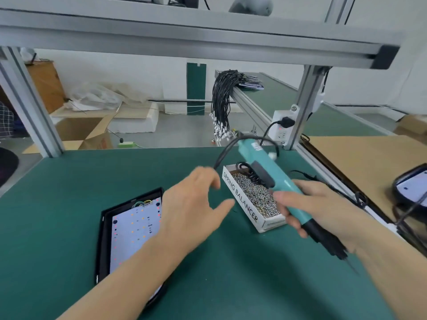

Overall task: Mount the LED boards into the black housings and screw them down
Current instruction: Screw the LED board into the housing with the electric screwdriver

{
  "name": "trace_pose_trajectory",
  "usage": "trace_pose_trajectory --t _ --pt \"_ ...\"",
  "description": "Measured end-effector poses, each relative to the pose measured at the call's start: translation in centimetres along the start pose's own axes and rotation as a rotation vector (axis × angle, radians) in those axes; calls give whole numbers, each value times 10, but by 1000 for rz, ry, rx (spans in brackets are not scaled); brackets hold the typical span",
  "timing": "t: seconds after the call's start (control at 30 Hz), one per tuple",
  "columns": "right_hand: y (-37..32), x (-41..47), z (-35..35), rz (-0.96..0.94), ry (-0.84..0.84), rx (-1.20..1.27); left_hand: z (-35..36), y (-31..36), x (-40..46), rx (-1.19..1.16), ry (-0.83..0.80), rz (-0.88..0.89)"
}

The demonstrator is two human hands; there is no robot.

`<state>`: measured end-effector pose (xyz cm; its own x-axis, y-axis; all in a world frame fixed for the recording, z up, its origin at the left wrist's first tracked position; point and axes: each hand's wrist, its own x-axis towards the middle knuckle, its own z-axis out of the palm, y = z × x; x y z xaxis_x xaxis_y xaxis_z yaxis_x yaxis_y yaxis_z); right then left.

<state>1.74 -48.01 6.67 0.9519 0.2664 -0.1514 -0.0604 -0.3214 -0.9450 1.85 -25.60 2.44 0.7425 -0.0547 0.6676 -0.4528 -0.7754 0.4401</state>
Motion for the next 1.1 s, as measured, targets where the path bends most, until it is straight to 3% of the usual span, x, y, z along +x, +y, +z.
trace_pose_trajectory --t 0.1,0.23,0.3,0.37,0.5,0.6,0.67,0.77,0.9,1.0,1.1 --pt "4 -2 9 -3 -23 -70 7 8 22 -96 -2 -200" --pt "12 -8 7 -5 -6 -40 15 -3 46 33 -45 -332" --pt "17 -12 -1 0 58 8 11 -13 52 16 51 -463" --pt "24 -14 -9 -28 159 114 6 -21 53 117 31 -531" --pt "30 -6 -18 -233 408 482 11 -15 49 707 -326 -302" --pt "24 3 -26 -406 539 577 20 -9 43 858 -481 -187" --pt "19 5 -34 -496 577 593 28 -13 34 839 -541 -146" --pt "18 7 -41 -527 462 729 37 -11 33 686 -617 -138" --pt "28 16 -33 -452 382 823 51 4 51 523 -441 62" --pt "33 21 -24 -454 360 852 67 31 60 425 -318 314" --pt "35 23 -23 -466 438 853 90 54 62 450 -551 415"
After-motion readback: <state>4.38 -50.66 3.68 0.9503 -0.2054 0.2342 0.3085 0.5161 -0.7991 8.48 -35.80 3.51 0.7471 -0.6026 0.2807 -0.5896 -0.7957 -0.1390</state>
